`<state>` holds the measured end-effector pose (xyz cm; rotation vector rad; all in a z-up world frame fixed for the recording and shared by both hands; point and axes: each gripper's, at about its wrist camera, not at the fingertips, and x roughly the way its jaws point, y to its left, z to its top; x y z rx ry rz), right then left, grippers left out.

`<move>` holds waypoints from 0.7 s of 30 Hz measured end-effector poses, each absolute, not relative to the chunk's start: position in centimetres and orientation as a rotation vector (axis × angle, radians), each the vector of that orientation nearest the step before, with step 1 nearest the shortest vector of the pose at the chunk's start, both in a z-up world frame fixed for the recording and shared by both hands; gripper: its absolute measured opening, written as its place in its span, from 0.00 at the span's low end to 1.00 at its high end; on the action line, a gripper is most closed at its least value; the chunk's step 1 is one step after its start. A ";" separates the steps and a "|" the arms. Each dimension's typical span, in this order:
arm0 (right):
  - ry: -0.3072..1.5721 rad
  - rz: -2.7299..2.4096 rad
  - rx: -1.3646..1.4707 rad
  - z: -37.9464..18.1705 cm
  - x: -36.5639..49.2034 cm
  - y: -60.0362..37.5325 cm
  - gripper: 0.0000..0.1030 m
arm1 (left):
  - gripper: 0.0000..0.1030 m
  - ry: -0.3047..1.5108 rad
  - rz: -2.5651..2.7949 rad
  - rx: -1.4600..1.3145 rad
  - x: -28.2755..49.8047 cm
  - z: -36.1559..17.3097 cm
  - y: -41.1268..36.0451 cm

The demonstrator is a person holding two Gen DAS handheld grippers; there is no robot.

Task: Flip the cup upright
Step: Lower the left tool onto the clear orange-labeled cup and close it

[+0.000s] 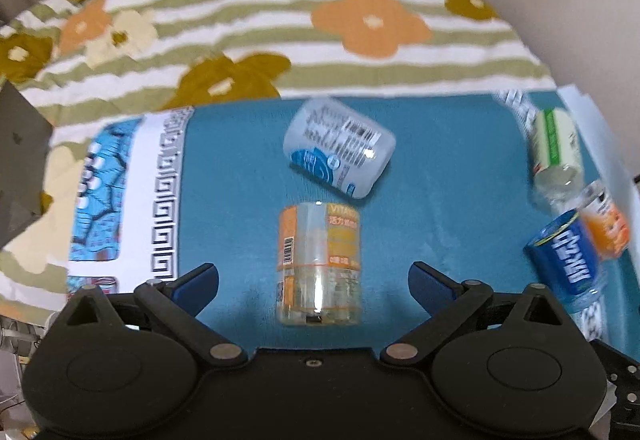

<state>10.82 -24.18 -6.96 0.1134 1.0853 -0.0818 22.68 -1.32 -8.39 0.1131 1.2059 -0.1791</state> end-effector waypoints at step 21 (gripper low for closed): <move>1.236 -0.165 0.334 -12.1 14.0 -21.3 1.00 | 0.62 1.397 -0.274 0.128 25.6 -13.9 -0.8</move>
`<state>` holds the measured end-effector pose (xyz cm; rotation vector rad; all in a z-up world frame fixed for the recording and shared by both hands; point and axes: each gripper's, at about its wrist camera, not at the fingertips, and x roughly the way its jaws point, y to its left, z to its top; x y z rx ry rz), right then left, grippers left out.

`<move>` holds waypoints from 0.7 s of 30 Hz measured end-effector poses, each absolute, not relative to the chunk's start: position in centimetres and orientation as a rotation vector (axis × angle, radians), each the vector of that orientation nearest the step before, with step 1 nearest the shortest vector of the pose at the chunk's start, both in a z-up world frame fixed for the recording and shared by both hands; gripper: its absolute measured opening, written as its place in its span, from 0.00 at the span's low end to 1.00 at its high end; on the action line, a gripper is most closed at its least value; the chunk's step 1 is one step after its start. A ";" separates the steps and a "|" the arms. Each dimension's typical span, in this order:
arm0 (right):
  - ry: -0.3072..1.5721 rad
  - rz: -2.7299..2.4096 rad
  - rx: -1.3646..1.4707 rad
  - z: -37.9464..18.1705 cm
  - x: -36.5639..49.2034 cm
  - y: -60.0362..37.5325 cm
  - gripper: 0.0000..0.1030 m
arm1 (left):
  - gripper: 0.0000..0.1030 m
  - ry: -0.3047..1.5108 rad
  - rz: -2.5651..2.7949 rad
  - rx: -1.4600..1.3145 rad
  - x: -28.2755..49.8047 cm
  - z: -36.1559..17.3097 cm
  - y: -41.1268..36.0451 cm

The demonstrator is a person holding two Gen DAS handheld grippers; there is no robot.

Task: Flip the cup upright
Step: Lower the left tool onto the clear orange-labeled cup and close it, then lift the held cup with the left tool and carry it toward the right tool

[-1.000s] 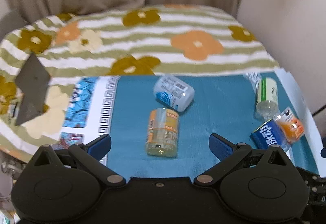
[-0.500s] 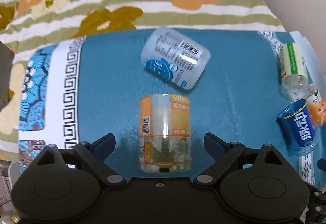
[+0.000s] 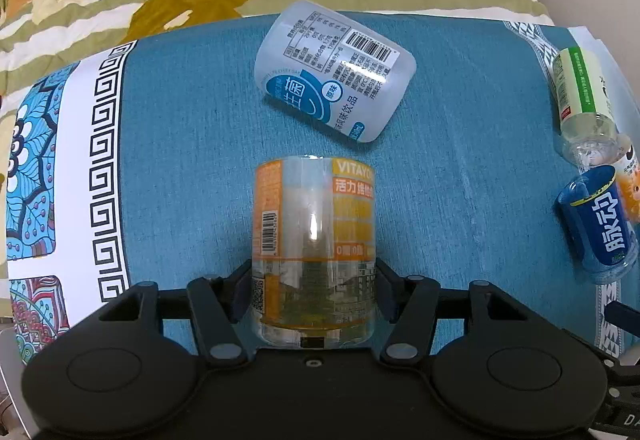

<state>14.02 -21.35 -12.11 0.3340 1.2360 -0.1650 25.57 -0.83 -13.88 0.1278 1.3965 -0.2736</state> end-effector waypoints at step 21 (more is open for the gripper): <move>1.137 -0.057 0.272 -8.2 11.5 -24.1 1.00 | 0.61 1.219 -0.184 0.021 19.5 -6.7 -2.8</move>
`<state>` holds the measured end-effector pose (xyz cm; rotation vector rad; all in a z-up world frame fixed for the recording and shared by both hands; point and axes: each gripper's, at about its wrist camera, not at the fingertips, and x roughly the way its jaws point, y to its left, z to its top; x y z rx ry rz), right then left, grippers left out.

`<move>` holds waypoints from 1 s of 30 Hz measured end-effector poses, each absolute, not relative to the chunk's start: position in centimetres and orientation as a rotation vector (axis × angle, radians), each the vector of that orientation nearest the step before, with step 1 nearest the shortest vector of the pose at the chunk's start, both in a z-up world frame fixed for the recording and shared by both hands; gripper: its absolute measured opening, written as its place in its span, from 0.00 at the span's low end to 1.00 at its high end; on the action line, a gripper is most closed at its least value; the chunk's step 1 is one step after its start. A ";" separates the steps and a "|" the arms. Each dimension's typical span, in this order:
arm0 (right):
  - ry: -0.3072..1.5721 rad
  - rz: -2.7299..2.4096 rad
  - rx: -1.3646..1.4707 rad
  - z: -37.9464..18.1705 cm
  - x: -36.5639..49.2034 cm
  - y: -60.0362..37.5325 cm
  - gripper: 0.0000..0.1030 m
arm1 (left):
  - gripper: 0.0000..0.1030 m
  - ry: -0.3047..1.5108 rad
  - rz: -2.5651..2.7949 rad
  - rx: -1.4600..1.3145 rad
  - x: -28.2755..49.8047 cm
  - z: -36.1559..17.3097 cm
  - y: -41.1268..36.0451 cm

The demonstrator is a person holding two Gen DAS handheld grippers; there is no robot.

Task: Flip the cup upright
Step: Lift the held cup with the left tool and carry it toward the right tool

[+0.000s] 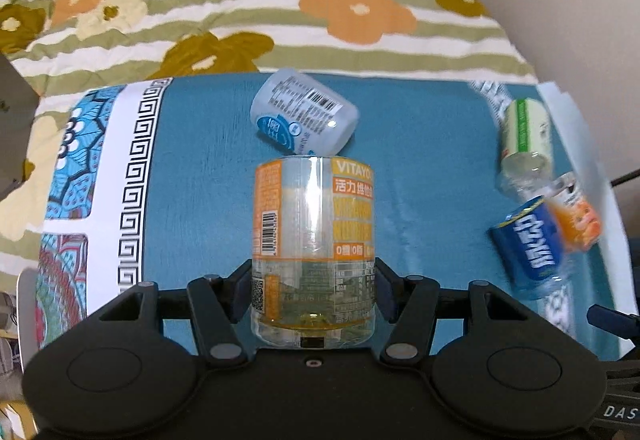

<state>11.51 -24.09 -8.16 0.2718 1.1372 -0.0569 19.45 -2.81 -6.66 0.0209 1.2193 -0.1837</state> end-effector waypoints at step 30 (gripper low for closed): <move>1.192 0.074 0.138 -12.1 6.8 -31.3 1.00 | 0.62 1.281 -0.122 0.028 11.3 -13.2 -10.7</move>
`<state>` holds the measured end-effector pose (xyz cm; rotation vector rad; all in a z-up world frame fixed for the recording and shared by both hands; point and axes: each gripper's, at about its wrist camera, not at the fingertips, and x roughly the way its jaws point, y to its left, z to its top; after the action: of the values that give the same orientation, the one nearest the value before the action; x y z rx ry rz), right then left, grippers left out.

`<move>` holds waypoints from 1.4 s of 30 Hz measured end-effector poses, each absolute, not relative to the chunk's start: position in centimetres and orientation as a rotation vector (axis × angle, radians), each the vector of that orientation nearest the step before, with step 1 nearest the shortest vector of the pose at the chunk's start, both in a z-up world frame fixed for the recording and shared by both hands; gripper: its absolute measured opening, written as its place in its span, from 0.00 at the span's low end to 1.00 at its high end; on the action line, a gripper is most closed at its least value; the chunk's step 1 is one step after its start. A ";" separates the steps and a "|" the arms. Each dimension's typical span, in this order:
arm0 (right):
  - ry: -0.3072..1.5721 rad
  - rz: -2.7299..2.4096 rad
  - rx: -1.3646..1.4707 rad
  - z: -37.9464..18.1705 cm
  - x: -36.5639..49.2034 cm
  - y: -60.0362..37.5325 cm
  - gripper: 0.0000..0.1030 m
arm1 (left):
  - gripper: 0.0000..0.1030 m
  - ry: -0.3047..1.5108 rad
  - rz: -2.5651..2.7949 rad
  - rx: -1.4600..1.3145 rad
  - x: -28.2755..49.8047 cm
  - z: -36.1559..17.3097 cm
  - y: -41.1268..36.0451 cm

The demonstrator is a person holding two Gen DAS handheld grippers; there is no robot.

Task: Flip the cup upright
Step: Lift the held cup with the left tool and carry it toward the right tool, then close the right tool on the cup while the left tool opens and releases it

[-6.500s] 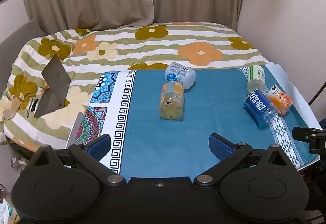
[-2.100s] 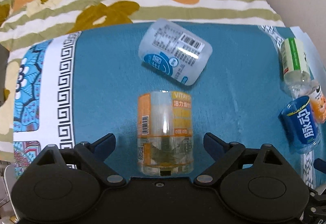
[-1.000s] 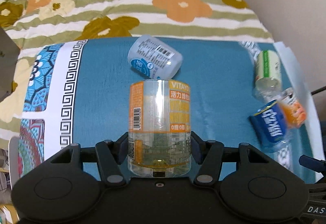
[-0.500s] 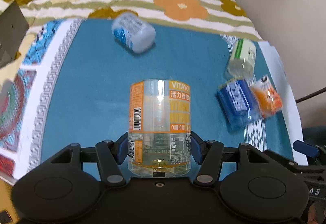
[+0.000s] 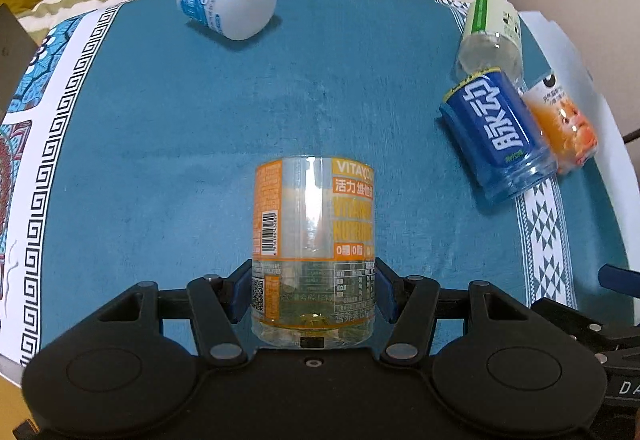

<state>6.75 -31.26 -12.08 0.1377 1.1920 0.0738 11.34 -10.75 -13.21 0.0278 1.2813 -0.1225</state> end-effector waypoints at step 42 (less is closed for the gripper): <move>1.205 0.232 0.202 -6.5 12.2 -25.6 1.00 | 1.00 1.156 -0.085 0.062 7.1 -7.0 -2.1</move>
<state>12.25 -25.62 -6.50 0.2021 1.2054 0.2322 7.11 -2.15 -6.99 0.0617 1.1558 -0.0850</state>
